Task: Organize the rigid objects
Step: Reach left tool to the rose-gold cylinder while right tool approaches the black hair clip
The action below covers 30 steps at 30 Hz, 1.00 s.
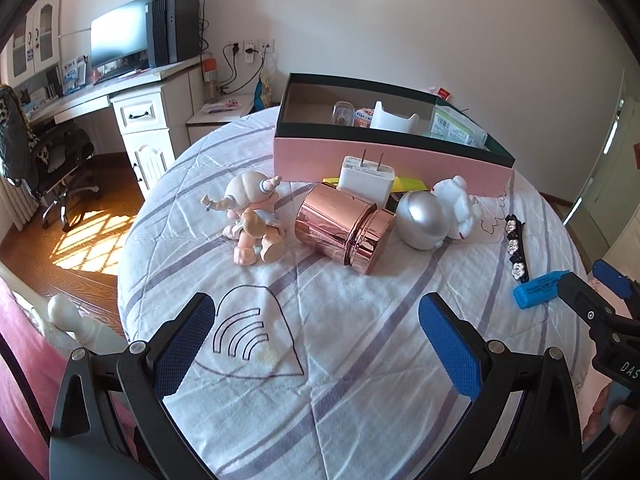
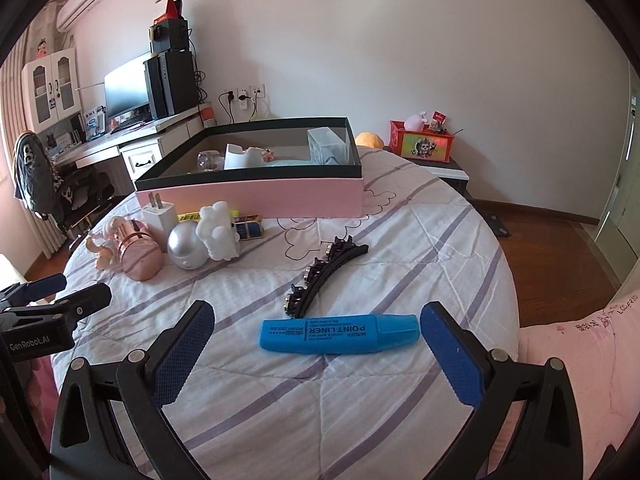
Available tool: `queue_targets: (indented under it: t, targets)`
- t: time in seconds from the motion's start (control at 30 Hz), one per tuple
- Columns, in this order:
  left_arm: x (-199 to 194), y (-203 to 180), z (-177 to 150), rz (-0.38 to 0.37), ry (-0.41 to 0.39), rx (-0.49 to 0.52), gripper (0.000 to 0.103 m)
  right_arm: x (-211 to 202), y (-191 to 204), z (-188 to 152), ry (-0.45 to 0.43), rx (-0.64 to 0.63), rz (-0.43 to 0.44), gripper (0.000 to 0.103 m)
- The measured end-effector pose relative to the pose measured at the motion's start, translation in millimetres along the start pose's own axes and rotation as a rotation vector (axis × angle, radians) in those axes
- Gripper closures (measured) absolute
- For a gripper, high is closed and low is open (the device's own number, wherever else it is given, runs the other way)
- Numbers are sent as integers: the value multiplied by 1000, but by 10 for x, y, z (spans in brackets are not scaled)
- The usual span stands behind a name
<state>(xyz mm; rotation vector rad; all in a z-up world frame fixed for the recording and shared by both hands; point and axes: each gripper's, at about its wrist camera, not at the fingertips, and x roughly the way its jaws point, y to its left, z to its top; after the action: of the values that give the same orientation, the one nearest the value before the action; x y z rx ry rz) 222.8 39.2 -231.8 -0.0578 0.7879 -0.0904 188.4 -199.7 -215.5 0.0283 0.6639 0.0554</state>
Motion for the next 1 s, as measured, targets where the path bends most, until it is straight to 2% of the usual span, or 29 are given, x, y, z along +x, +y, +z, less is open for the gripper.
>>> queue_targets:
  t: [0.43, 0.67, 0.77, 0.87, 1.0]
  targets:
    - [537, -77, 421, 53, 45, 107, 0, 420, -266, 118, 63, 58, -16, 0]
    - [748, -201, 502, 129, 83, 193, 0, 567, -315, 202, 91, 72, -16, 0]
    - [748, -156, 537, 103, 71, 176, 0, 612, -278, 246, 99, 56, -25, 0]
    - [689, -73, 540, 79, 46, 145, 13, 666, -230, 270, 107, 39, -20, 0]
    - [628, -71, 511, 56, 24, 156, 15, 770, -183, 302, 140, 19, -15, 0]
